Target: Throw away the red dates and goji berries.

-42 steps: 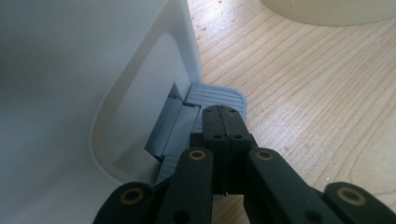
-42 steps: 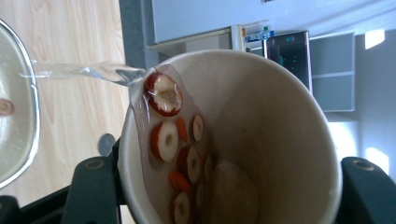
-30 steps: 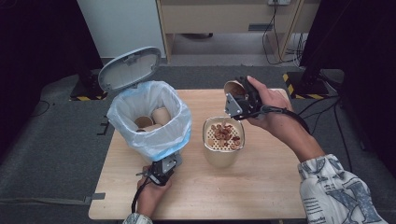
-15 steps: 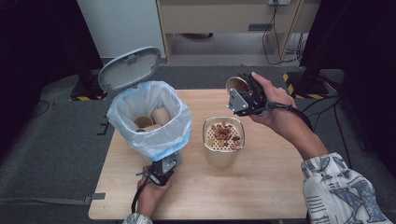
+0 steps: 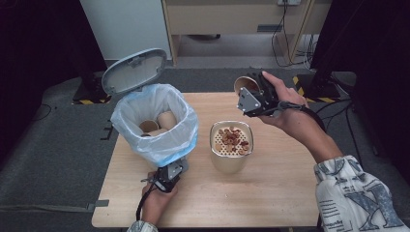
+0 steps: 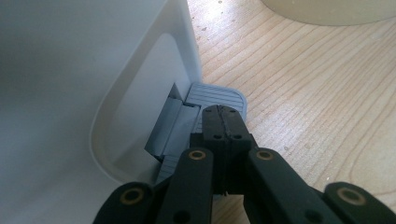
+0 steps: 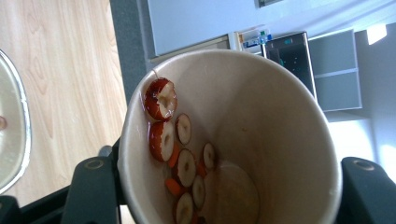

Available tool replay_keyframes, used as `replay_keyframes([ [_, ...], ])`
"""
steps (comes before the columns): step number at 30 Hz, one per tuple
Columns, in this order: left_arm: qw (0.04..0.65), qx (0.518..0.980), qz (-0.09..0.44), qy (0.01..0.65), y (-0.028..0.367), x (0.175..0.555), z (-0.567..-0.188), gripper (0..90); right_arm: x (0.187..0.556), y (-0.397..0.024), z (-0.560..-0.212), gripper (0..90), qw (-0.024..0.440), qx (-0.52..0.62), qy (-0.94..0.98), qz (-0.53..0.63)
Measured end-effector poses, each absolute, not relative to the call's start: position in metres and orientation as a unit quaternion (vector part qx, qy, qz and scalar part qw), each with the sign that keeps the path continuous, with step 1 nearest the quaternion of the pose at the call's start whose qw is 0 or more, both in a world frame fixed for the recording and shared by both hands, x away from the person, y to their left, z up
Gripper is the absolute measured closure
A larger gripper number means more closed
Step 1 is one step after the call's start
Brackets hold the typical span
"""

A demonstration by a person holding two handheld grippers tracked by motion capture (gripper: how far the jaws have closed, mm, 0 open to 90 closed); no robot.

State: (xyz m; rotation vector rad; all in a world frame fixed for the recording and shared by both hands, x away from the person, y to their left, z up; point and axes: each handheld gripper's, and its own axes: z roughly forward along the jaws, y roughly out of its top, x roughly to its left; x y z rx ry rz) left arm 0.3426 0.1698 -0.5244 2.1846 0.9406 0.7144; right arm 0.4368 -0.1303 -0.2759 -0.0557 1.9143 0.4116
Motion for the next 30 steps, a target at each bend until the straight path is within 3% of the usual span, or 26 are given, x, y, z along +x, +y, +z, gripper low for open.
replay_keyframes([
  [15, 0.324, 0.832, 0.271, 0.359, 0.17, 0.343, -0.524, 89.5, 0.431, -0.117, -0.288, 35.7, 0.603, -0.112, 0.789, 0.048],
  [30, 0.324, 0.832, 0.272, 0.359, 0.17, 0.343, -0.524, 89.4, 0.431, -0.117, -0.287, 35.6, 0.607, -0.113, 0.785, 0.049],
])
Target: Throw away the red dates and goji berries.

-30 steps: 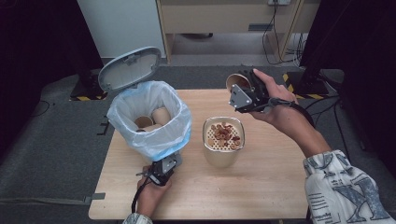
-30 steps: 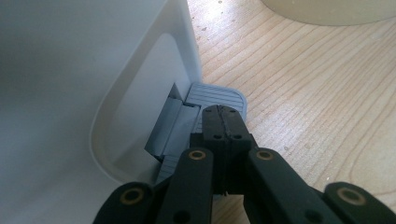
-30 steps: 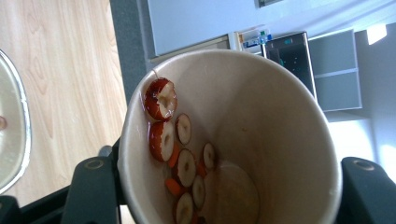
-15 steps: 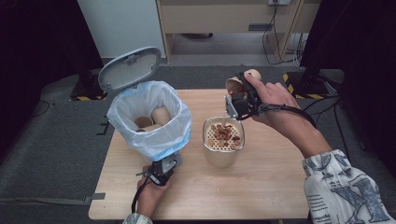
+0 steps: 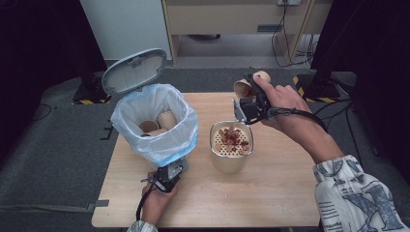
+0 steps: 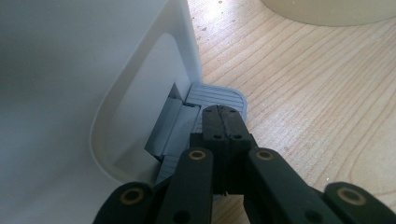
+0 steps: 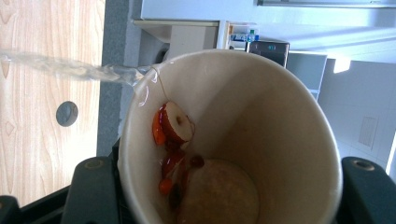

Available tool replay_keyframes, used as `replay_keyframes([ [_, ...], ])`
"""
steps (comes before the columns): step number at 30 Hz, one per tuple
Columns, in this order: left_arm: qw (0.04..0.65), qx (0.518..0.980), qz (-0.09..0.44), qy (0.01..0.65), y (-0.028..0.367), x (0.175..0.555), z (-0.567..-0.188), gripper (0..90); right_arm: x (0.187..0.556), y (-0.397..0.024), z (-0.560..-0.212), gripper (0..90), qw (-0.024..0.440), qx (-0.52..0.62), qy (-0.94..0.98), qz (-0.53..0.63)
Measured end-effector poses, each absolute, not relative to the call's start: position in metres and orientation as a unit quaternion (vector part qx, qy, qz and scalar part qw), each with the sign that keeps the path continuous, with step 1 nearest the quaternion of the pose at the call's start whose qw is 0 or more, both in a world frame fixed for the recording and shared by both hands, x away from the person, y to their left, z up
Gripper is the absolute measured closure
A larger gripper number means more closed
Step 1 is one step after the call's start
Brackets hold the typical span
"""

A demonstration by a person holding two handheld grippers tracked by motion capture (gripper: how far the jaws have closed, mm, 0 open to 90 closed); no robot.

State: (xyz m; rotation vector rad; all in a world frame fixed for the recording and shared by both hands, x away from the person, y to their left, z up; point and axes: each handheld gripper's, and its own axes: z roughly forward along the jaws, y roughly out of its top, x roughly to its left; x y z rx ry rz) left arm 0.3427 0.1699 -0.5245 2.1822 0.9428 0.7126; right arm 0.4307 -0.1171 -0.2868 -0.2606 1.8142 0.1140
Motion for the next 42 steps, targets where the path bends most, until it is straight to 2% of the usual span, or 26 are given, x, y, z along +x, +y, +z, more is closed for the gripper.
replay_keyframes([
  [14, 0.325, 0.832, 0.272, 0.359, 0.17, 0.343, -0.525, 89.4, 0.43, -0.114, -0.285, 35.8, 0.616, -0.124, 0.777, 0.03],
  [20, 0.325, 0.831, 0.271, 0.36, 0.17, 0.343, -0.525, 89.5, 0.428, -0.104, -0.296, 35.9, 0.63, -0.187, 0.753, -0.038],
  [42, 0.326, 0.831, 0.271, 0.36, 0.17, 0.343, -0.525, 89.4, 0.427, -0.105, -0.294, 36.0, 0.632, -0.184, 0.752, -0.038],
])
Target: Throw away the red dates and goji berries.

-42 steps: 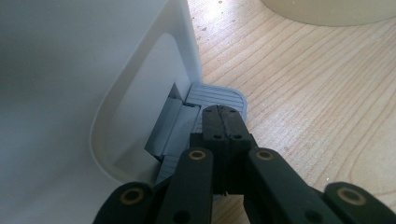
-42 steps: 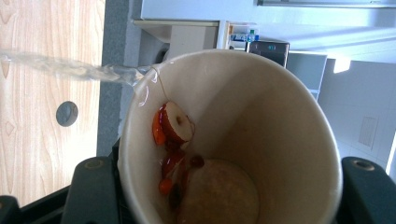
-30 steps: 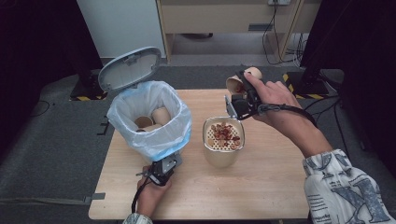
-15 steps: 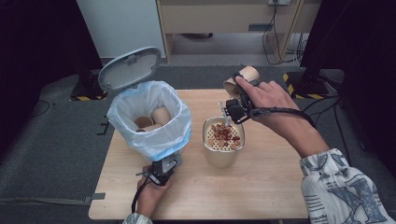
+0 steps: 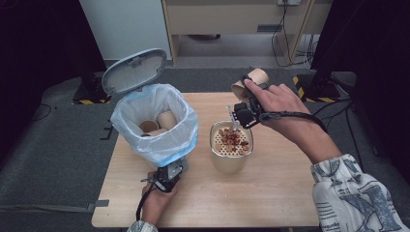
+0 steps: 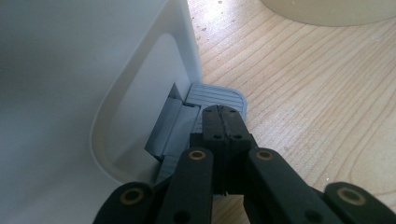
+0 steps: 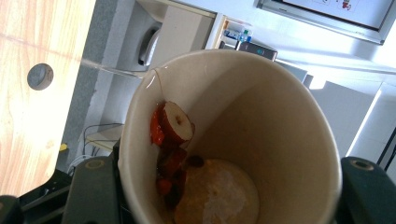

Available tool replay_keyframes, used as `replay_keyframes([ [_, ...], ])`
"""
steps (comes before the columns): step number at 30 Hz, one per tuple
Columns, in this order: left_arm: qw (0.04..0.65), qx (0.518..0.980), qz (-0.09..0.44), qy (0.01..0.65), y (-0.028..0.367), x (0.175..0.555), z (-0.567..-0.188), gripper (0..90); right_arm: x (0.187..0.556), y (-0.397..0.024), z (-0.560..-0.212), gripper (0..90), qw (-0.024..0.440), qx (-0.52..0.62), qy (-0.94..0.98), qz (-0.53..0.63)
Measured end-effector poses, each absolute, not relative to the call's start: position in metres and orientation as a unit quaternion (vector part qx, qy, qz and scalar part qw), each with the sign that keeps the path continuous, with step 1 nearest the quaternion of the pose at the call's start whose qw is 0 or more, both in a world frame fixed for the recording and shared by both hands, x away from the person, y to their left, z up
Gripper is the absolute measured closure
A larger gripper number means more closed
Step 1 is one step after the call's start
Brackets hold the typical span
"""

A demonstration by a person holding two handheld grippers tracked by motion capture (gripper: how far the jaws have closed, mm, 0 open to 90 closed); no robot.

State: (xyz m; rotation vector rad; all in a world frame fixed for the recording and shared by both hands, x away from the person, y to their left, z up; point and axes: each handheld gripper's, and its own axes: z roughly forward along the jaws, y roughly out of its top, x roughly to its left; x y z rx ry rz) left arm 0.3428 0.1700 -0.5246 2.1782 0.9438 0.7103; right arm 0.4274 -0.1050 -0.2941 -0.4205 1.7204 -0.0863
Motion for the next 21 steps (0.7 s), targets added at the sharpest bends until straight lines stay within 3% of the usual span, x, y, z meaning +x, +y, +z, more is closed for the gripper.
replay_keyframes([
  [7, 0.326, 0.831, 0.271, 0.36, 0.17, 0.343, -0.525, 89.4, 0.428, -0.104, -0.295, 36.4, 0.638, -0.183, 0.747, -0.039],
  [12, 0.326, 0.831, 0.271, 0.359, 0.17, 0.343, -0.525, 89.5, 0.423, -0.091, -0.335, 36.8, 0.613, -0.279, 0.729, -0.124],
  [18, 0.327, 0.831, 0.27, 0.36, 0.17, 0.343, -0.525, 89.4, 0.433, -0.097, -0.33, 37.1, 0.63, -0.247, 0.724, -0.133],
  [21, 0.323, 0.833, 0.27, 0.359, 0.171, 0.343, -0.524, 89.4, 0.426, -0.091, -0.358, 37.1, 0.6, -0.306, 0.72, -0.168],
])
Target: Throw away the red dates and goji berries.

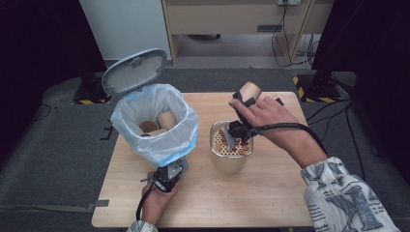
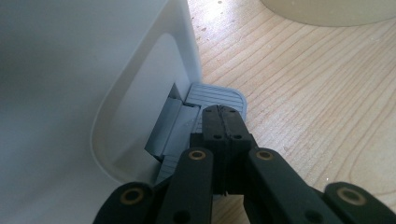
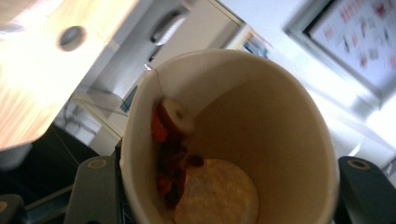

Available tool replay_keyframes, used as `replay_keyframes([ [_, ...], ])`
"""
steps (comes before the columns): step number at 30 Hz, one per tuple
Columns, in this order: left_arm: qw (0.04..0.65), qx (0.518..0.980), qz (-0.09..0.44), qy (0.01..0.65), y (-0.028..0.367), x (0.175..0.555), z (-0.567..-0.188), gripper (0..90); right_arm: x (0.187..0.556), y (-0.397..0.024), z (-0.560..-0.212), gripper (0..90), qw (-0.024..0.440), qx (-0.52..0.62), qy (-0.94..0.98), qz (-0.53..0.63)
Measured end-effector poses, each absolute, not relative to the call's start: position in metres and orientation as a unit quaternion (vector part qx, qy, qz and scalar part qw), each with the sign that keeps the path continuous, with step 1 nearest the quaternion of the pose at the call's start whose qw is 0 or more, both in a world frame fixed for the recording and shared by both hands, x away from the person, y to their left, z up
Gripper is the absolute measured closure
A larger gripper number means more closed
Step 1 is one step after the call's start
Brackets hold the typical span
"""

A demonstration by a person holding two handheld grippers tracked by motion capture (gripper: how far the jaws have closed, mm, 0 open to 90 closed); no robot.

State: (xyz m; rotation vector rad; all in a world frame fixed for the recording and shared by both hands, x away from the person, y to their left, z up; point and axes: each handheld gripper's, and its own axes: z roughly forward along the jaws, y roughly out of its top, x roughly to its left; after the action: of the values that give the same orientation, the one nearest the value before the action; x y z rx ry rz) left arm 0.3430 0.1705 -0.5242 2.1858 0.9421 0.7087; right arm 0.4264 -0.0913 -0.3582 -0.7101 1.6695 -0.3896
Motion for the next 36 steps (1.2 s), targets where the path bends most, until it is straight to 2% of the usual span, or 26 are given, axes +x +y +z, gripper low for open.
replay_keyframes([
  [2, 0.326, 0.831, 0.27, 0.361, 0.17, 0.343, -0.525, 89.4, 0.428, -0.091, -0.364, 37.1, 0.599, -0.297, 0.727, -0.158],
  [4, 0.326, 0.831, 0.27, 0.36, 0.17, 0.343, -0.525, 89.4, 0.431, -0.091, -0.354, 37.1, 0.615, -0.263, 0.731, -0.138],
  [7, 0.331, 0.829, 0.268, 0.363, 0.17, 0.343, -0.525, 89.4, 0.426, -0.091, -0.362, 37.1, 0.589, -0.295, 0.738, -0.146],
  [9, 0.325, 0.832, 0.269, 0.36, 0.171, 0.343, -0.524, 89.4, 0.423, -0.091, -0.364, 37.1, 0.588, -0.297, 0.74, -0.132],
  [18, 0.328, 0.83, 0.27, 0.361, 0.17, 0.343, -0.525, 89.4, 0.431, -0.108, -0.352, 36.3, 0.584, -0.201, 0.785, -0.054],
  [36, 0.327, 0.831, 0.27, 0.36, 0.17, 0.343, -0.525, 89.4, 0.447, -0.138, -0.334, 36.1, 0.531, -0.056, 0.839, 0.107],
])
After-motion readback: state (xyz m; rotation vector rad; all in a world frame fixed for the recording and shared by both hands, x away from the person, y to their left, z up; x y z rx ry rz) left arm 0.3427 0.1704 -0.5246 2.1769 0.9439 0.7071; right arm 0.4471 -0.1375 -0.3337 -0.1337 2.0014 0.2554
